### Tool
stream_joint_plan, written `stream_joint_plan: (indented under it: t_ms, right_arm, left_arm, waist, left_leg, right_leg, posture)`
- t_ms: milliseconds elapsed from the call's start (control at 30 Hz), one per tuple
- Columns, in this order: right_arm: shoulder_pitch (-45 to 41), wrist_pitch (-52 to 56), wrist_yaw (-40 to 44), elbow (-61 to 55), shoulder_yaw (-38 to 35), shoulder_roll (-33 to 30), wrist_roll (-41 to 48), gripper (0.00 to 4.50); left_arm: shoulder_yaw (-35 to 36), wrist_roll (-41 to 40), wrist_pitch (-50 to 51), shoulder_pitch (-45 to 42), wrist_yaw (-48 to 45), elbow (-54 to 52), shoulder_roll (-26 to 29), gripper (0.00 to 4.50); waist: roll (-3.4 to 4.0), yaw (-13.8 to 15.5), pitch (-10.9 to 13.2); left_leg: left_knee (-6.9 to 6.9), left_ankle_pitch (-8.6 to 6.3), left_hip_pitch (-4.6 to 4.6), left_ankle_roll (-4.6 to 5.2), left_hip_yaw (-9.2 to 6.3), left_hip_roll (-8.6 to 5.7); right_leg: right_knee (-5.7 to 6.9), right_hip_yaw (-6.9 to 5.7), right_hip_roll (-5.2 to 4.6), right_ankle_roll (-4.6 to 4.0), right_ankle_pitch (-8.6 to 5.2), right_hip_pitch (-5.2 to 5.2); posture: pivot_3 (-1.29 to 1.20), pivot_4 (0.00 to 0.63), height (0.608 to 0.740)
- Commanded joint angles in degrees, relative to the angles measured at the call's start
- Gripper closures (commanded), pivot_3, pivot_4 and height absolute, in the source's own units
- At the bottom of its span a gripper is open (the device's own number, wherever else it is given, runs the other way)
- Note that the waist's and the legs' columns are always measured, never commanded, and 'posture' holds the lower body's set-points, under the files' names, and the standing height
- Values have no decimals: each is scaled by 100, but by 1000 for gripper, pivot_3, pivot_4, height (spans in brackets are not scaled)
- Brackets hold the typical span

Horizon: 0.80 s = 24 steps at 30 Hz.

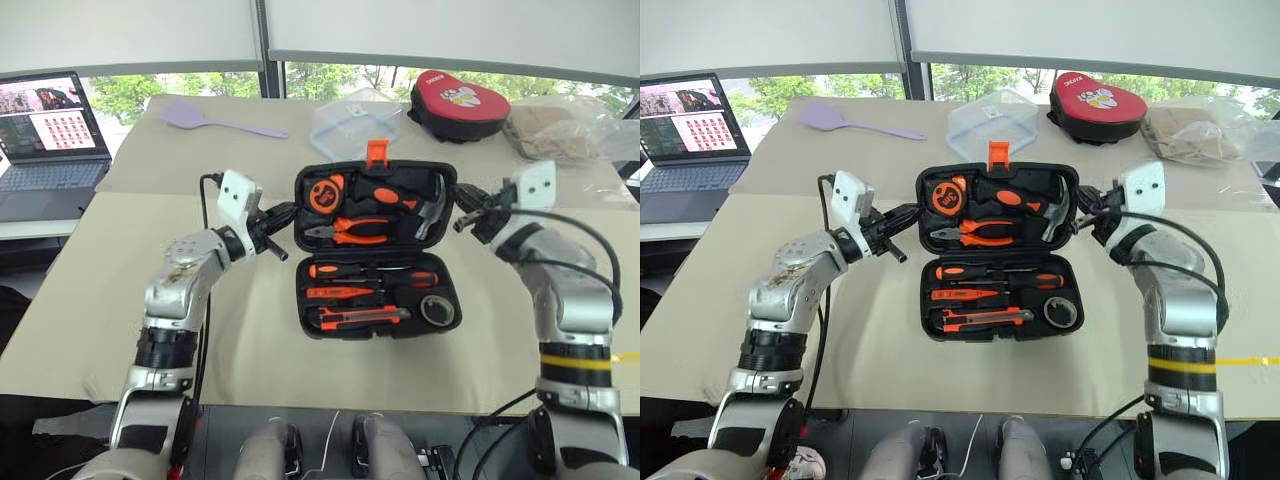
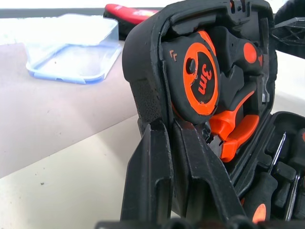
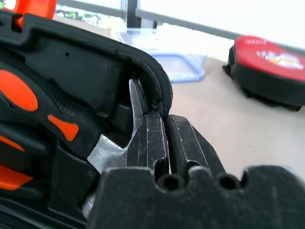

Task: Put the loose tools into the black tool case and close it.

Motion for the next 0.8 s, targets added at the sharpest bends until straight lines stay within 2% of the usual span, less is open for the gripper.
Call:
stream_joint_plan:
  t_ms: [33,300,467,500,533,600,633,667,733,767,800]
  right_arm:
    - [400,-1048,298,-772,227,-81,-189,4500]
    - [2042,-1548,504,-1943,3,-251,-85,4500]
    - [2785,-1714,579,-2695,-37,-351,-47,4500]
    - [3191,-1579,733,-3092,-81,-429,194,4500]
    - [3486,-1479,836,-3377,-113,-494,377,4500]
    - [3971,-1281,949,-3804,-249,-644,640,4500]
    - [4251,-1097,1067,-3953,-543,-789,916,3892]
    - [4550,-848,1231,-4082,-851,-965,1191,3737]
    - [5324,-329,1838,-4302,-1555,-1359,1885,3138]
    - [5641,-120,2067,-4363,-1807,-1505,2174,3079]
    - [5927,-63,2300,-4376,-2012,-1594,2349,3079]
  left_arm:
    - [-207,-53,-274,134,-148,-647,39,4485]
    - [-116,-80,-311,991,-147,-1362,526,4485]
    - [-25,-169,-164,1431,-70,-1790,696,4485]
    - [102,-263,-50,1631,-61,-1938,769,4485]
    - [196,-337,39,1772,-51,-2046,820,3759]
    - [387,-493,162,2053,-38,-2251,939,3252]
    - [558,-575,243,2275,-82,-2372,1089,2690]
    - [737,-647,325,2475,-140,-2451,1242,2479]
    - [1096,-819,468,2874,-382,-2564,1610,1640]
    - [1194,-892,493,2999,-488,-2564,1766,1368]
    - [1275,-957,486,3099,-636,-2498,1939,892]
  waist:
    - [0,3,0]
    - [-1,-8,-5]
    - [-3,-38,-9]
    - [-2,-38,-9]
    - [-1,-37,-10]
    - [-3,-58,-11]
    - [-4,-65,-10]
    - [-10,-67,-9]
    - [-9,-46,-10]
    - [-10,-14,-10]
    - [-18,8,-9]
  left_leg:
    - [-2,-1,17,-1,0,1]
    - [-8,-1,52,-2,2,10]
    - [-10,-2,83,-4,7,15]
    - [-10,-2,97,-6,8,16]
    - [-10,-3,108,-7,7,18]
    - [-32,-7,136,-15,7,21]
    - [-40,-7,151,-22,7,27]
    - [-40,-5,153,-24,7,31]
    - [-49,-5,147,-28,4,34]
    - [-54,-5,152,-29,1,33]
    - [-57,-7,159,-31,-6,34]
  right_leg:
    - [-13,1,0,0,-1,15]
    - [-7,21,4,-2,-2,36]
    - [4,39,5,-3,-3,55]
    - [8,44,6,-5,-4,65]
    - [11,46,4,-11,-8,75]
    - [11,54,4,-24,-17,90]
    - [11,57,7,-29,-21,100]
    - [12,57,9,-29,-22,102]
    - [12,57,6,-33,-22,91]
    - [13,57,3,-38,-25,95]
    - [8,56,2,-45,-30,106]
  posture:
    - [0,150,731]
    - [0,150,731]
    - [0,150,731]
    - [0,150,731]
    - [0,150,731]
    - [0,150,731]
    - [0,150,731]
    - [0,150,731]
    - [0,150,731]
    - [0,150,731]
    - [0,150,731]
